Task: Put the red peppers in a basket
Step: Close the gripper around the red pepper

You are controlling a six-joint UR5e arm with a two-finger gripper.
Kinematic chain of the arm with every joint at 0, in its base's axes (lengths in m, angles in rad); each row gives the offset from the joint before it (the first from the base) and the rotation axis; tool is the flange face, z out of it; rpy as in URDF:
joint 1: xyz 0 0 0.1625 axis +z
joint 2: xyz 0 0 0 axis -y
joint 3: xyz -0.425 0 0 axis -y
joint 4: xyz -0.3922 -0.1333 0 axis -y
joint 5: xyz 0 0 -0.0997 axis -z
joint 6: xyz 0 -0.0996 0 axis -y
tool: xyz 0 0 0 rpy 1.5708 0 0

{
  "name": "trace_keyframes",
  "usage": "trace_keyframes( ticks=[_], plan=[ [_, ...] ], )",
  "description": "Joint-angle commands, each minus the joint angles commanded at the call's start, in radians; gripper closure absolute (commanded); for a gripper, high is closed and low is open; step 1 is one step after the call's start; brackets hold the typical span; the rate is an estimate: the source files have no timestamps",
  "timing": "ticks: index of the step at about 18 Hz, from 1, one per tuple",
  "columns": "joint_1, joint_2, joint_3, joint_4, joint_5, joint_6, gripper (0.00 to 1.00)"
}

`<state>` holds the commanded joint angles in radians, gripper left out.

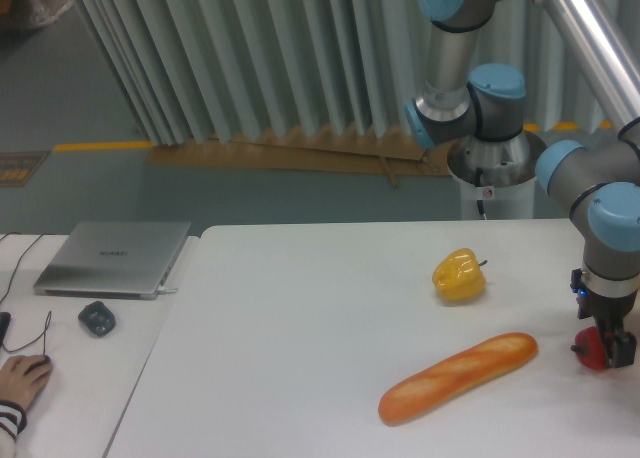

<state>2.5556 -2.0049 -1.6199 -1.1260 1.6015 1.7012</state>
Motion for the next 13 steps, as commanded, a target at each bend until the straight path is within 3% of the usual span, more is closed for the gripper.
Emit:
trace_keyframes(
  ticks=[4, 7, 13],
  plan=[
    [0.0, 0.002, 0.0, 0.003, 0.0, -0.002, 0.03],
    [0.0, 0.002, -0.002, 0.002, -0.002, -0.002, 0.29],
    [0.0, 0.003, -0.002, 0.002, -0.003, 0.0, 0.46]
  ],
)
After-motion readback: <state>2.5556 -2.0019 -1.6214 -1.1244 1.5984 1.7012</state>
